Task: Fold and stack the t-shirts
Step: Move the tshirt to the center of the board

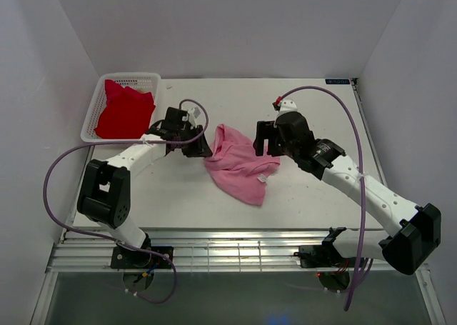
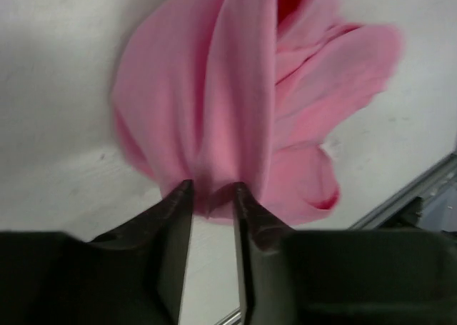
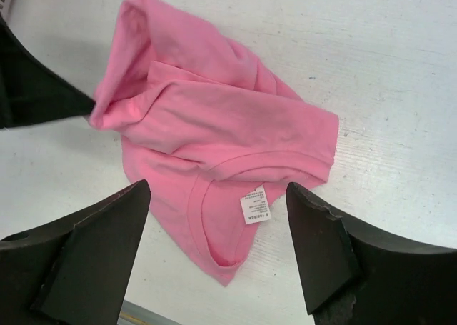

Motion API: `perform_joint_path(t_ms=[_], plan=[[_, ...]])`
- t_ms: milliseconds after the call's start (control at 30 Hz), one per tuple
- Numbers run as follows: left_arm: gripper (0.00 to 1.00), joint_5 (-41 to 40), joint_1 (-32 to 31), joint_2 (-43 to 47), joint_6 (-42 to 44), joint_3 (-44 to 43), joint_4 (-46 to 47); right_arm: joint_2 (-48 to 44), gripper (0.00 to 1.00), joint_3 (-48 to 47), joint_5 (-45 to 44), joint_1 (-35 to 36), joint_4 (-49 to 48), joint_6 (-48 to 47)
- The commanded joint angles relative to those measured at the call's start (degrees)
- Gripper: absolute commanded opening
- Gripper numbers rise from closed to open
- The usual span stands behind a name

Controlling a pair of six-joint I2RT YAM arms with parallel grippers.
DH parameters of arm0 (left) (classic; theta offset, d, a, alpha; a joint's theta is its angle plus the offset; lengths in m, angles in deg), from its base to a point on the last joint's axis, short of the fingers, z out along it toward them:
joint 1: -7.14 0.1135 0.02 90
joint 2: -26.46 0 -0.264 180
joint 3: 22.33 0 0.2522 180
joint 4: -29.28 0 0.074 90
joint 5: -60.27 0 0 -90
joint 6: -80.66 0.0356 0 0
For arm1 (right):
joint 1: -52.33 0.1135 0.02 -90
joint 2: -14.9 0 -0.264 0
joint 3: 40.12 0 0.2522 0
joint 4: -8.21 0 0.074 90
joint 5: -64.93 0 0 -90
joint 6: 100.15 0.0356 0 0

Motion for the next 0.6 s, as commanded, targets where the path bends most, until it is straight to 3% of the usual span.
perform_joint_path(t_ms=[0,100,300,567], plan=[[0.43,-9.41,-1.32,2.79,0.85,6.76,1.97,0.05,0.83,-0.81,-1.91,-0.08,-0.74,0.26],[0.48,-11.37,-1.94,2.89,0.05,8.01,3.21,2.68,0.82,0.51,-2.0,-0.17,-1.0,-0.09],[0.47,-11.55,-4.22,-0.19,-1.09,1.69,3.65,9.53,0.77,6.21,-4.89,-0.34,-3.72,0.53],[0.46,-12.26,-6.77,-7.39,-3.2,-10.96,4.62,20.34,0.72,3.06,-6.92,-8.94,-5.92,-1.49]])
